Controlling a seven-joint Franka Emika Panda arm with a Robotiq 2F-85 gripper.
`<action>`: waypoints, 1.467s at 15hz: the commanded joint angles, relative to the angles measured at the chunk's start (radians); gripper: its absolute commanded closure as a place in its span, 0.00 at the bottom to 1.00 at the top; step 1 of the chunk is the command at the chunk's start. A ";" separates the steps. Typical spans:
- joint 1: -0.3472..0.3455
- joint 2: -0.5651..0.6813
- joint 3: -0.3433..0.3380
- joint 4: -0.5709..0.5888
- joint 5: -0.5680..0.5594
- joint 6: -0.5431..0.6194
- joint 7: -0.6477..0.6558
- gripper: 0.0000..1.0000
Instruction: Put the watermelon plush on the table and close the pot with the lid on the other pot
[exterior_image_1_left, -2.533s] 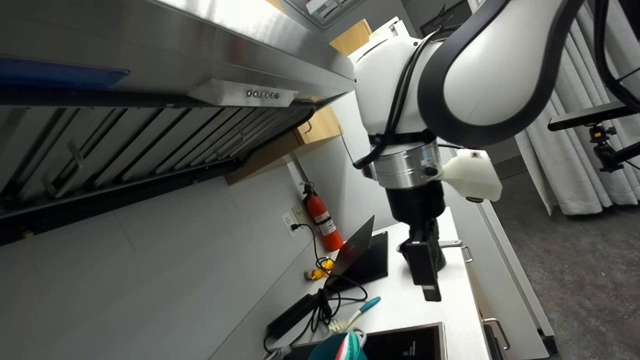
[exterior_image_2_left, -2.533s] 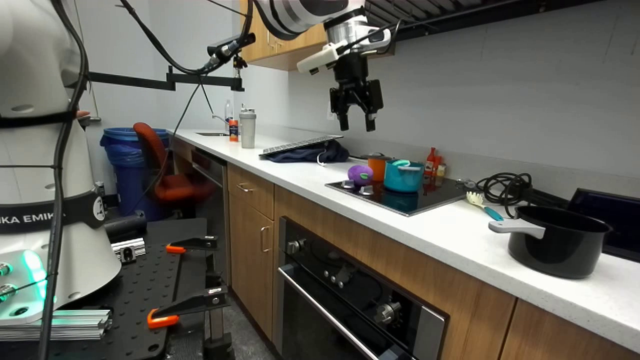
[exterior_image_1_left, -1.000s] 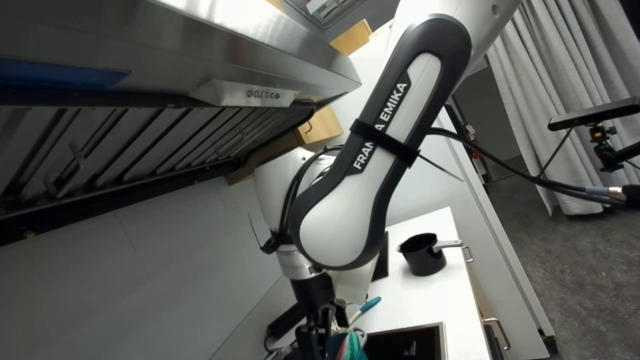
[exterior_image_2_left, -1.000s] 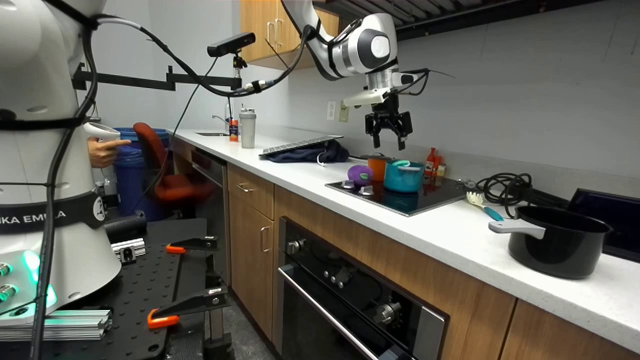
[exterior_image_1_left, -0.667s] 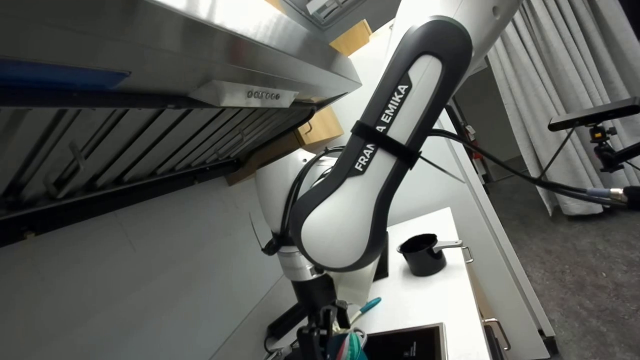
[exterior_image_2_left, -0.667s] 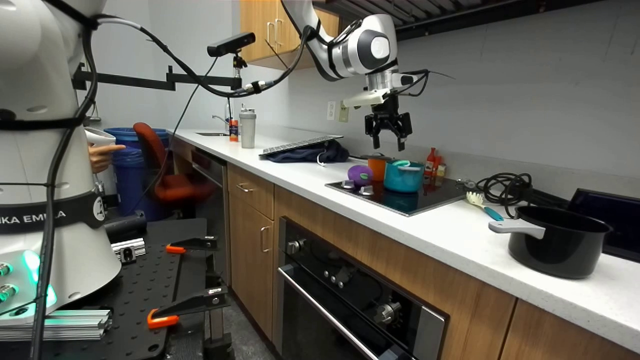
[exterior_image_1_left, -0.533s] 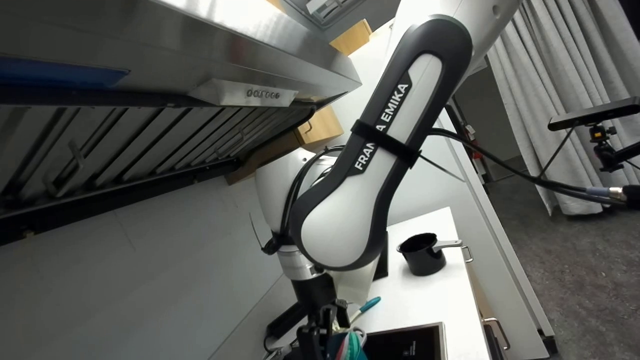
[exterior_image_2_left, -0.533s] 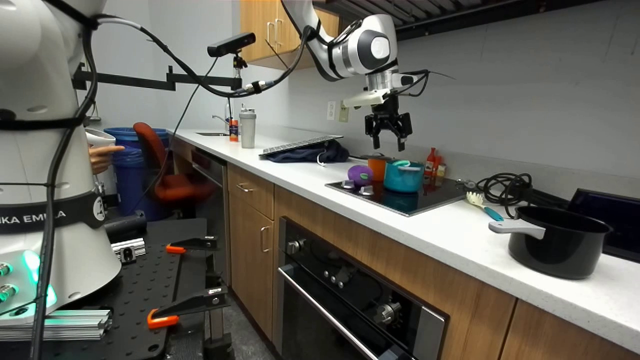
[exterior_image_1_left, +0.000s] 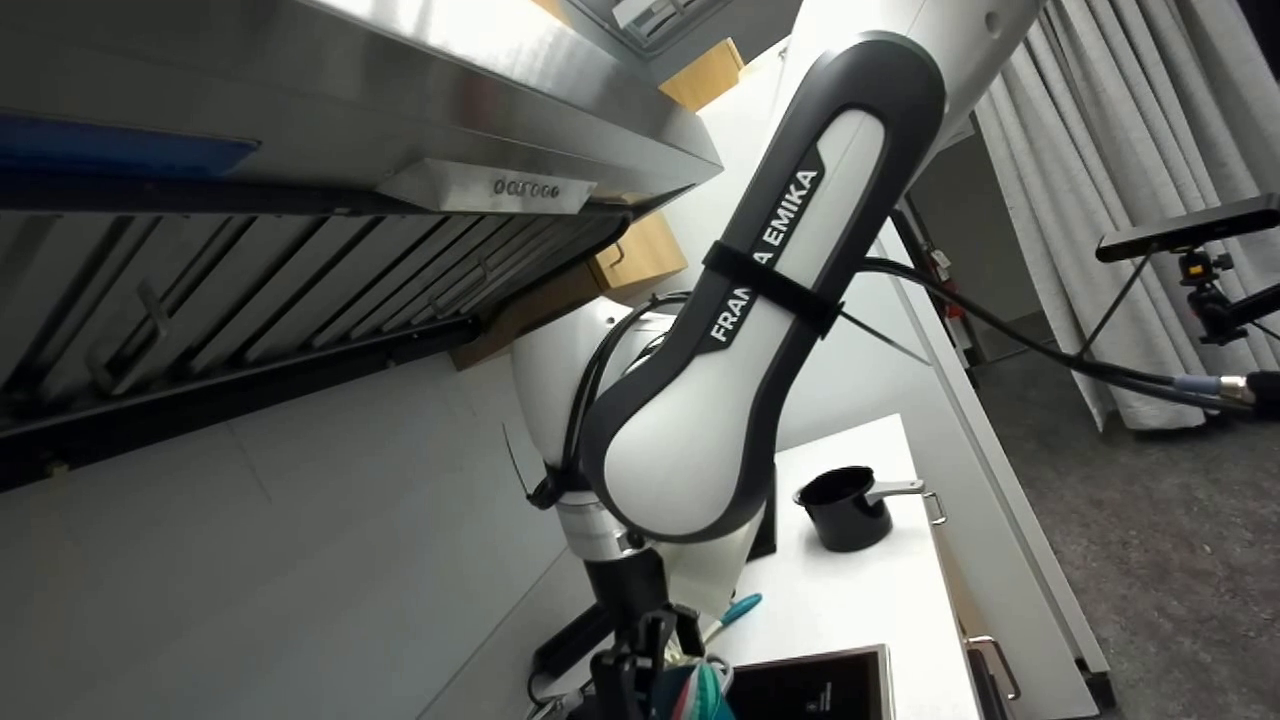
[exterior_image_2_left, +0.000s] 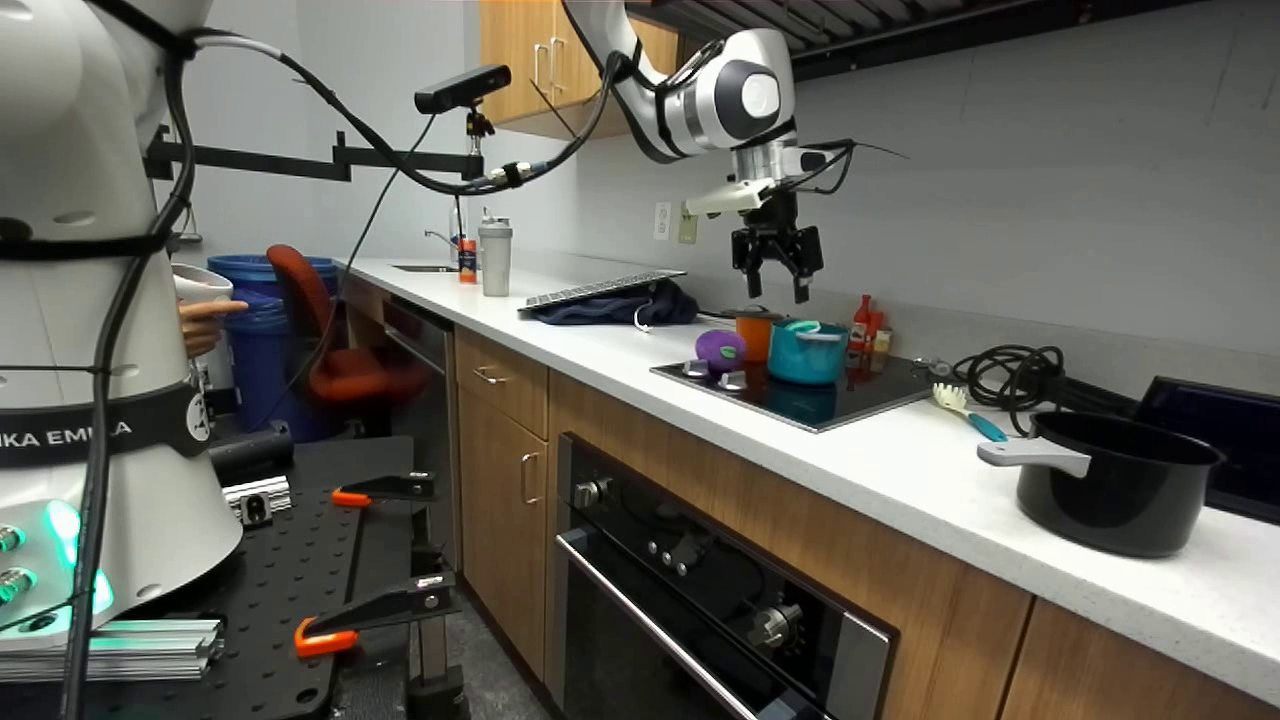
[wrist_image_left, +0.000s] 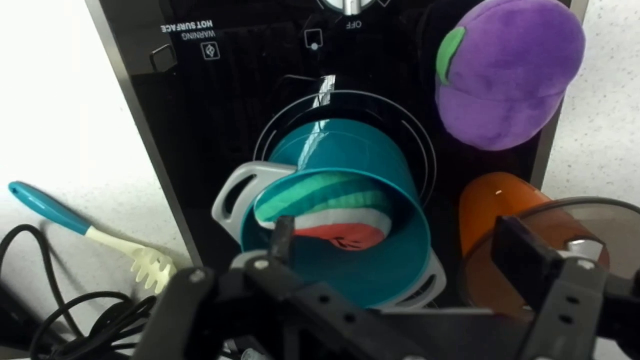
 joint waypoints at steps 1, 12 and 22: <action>0.022 0.002 -0.023 0.003 0.000 0.010 0.063 0.00; 0.068 0.003 -0.077 0.006 -0.028 0.007 0.215 0.00; 0.061 0.000 -0.069 0.002 -0.002 -0.002 0.208 0.00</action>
